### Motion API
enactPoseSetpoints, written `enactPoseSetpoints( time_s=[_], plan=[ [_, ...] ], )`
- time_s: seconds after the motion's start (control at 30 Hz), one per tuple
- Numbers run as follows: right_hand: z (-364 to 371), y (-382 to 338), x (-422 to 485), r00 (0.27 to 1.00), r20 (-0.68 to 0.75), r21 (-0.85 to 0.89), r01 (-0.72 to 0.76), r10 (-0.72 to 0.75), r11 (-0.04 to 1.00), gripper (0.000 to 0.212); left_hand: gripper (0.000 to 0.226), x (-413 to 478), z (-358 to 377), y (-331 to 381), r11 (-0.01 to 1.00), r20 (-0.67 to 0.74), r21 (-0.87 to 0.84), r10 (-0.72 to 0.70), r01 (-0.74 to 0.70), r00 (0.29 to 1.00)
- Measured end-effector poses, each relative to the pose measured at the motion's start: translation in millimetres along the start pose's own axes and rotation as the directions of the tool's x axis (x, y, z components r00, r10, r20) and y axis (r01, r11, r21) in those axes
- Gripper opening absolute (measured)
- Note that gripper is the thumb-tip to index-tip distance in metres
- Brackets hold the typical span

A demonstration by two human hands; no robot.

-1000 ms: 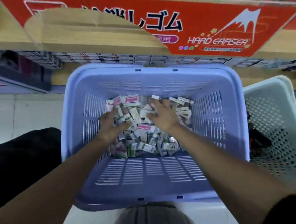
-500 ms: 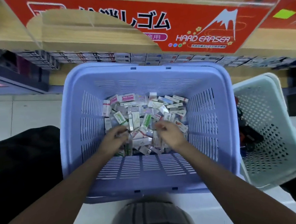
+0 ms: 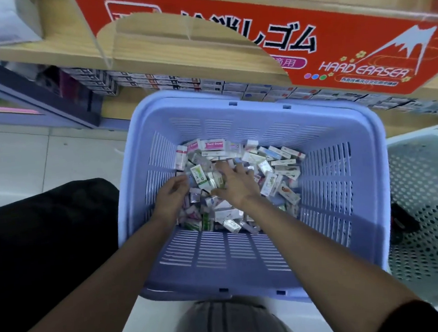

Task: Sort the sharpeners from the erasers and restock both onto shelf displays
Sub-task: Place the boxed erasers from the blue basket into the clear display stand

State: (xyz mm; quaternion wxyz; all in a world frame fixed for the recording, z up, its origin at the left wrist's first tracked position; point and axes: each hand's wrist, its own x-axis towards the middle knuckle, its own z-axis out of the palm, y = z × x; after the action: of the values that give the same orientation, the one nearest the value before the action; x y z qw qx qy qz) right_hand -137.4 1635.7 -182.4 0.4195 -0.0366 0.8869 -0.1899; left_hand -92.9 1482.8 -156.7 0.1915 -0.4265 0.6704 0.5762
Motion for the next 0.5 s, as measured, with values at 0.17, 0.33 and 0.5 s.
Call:
enactPoseSetpoints(
  time_s=[0.17, 0.33, 0.5],
  plan=[
    [8.7, 10.4, -13.0, 0.996, -0.07, -0.041, 0.051, -0.054, 0.998, 0.045, 0.025, -7.9, 2.1, 2.0, 1.0, 0.058, 0.015, -0.019, 0.018, 0.998],
    [-9.3, 22.8, -23.2, 0.997, -0.032, 0.523, -0.046, 0.073, 0.851, 0.037, 0.022, -15.8, -1.2, 4.6, 0.997, 0.1, 0.026, -0.072, 0.07, 0.992],
    [-33.8, 30.3, -53.0, 0.988, 0.009, 0.844, -0.089, 0.152, 0.529, 0.021, 0.017, -35.6, -7.2, 17.5, 0.999, 0.214, 0.048, -0.031, 0.021, 0.976]
  ],
)
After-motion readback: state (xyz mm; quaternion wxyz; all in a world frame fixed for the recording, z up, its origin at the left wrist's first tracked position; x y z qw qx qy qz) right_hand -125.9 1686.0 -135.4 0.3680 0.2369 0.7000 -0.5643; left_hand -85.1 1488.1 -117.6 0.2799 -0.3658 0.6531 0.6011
